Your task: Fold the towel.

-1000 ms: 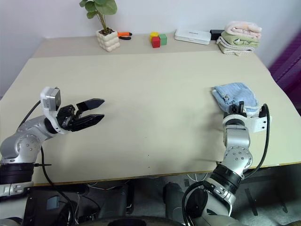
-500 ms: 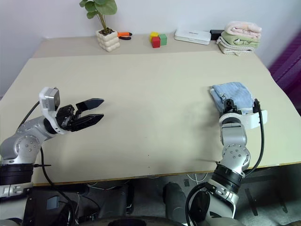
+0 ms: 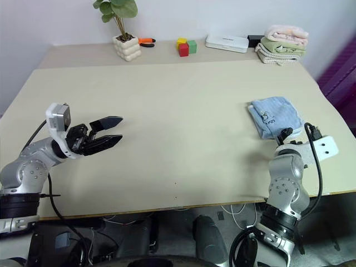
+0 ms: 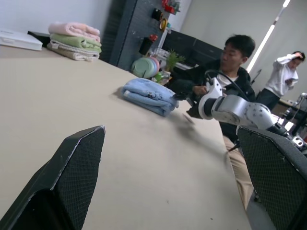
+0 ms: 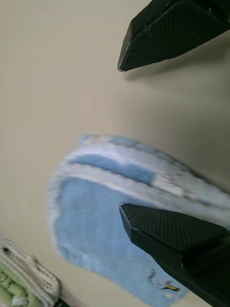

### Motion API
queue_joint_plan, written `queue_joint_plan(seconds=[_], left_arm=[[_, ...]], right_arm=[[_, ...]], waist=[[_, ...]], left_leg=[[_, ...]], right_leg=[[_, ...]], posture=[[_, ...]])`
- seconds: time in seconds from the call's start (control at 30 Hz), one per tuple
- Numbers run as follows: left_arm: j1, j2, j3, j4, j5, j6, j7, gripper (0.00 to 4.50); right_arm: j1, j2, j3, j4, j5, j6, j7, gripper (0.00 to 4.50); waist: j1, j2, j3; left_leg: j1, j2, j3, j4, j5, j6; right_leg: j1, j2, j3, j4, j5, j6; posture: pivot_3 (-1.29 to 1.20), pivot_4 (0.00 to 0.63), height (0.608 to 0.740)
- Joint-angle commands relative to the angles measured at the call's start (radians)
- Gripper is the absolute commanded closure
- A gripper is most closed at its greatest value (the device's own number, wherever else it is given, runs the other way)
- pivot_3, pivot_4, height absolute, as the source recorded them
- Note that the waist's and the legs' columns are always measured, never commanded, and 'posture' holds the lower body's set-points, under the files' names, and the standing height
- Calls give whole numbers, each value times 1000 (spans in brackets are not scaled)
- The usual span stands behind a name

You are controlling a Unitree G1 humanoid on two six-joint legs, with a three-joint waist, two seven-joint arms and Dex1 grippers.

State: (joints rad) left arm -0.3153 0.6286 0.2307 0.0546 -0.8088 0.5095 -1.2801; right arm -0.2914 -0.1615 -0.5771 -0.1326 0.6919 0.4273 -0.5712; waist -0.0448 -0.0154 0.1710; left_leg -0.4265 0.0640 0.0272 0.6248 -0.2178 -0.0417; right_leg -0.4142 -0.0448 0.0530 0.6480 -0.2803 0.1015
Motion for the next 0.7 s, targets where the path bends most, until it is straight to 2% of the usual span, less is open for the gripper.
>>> queue_joint_plan(seconds=[0.03, 0.13, 0.2, 0.27, 0.33, 0.47, 0.5, 0.6, 0.7], left_arm=[[-19, 2, 20, -4, -2, -20, -10, 0], [-25, 0, 18, -5, -3, -17, -6, 0], [-29, -3, 18, -5, -3, -16, -2, 0], [-26, -4, 20, -10, -2, -17, 2, 0], [-20, -4, 22, -16, -2, -18, 6, 0], [4, -4, 32, -45, 12, -40, 31, 0], [8, -7, 30, -54, 15, -45, 39, 0], [44, 18, 56, -75, 10, -45, 41, 0], [87, 37, 83, -98, 5, -46, 42, 0]], right_arm=[[-23, -103, 96, -67, -130, 6, 75, 14], [-34, -158, 166, -86, -223, 34, 95, 14], [-38, -226, 258, -111, -330, 27, 155, 14], [-54, -285, 403, -149, -437, -54, 281, 14], [-68, -297, 497, -168, -486, -99, 372, 14], [-111, -216, 565, -151, -195, -20, 751, 14], [-113, -216, 562, -147, -156, 9, 805, 14], [-91, -313, 573, -233, 36, 98, 1124, 14], [-59, -433, 577, -257, 59, 75, 1359, 14]], waist=[[0, 0, 0], [0, 0, 0], [0, 0, 0], [0, 0, 0], [-3, 0, 0], [1, -1, 0], [3, -1, 0], [16, -1, 0], [27, -2, 1]], left_leg=[[0, 0, 0, 0, 0, 0], [0, 0, 0, 0, 0, 0], [0, 0, 0, 0, 0, 0], [0, 0, 0, 0, 0, 0], [0, 0, 0, 0, 0, 0], [0, 1, -1, 0, 0, 0], [0, 1, -1, 0, 0, 0], [-1, 1, 0, 2, 0, 0], [-2, 0, 1, 4, 0, 1]], right_leg=[[0, 0, 0, 0, 0, 0], [0, 1, 0, 0, 0, 0], [0, 1, 0, 0, 0, 0], [0, 0, 1, 0, 0, 0], [-1, 1, 1, 0, 0, 0], [0, 3, 0, 0, 1, 2], [0, 3, 0, 0, 2, 3], [1, 0, -1, 0, 2, 3], [1, -2, -1, -2, 0, 0]], posture=[[0, 150, 740], [0, 150, 740], [0, 150, 740], [0, 150, 740], [0, 150, 740], [0, 150, 740], [0, 150, 740], [0, 150, 740], [0, 150, 740]])
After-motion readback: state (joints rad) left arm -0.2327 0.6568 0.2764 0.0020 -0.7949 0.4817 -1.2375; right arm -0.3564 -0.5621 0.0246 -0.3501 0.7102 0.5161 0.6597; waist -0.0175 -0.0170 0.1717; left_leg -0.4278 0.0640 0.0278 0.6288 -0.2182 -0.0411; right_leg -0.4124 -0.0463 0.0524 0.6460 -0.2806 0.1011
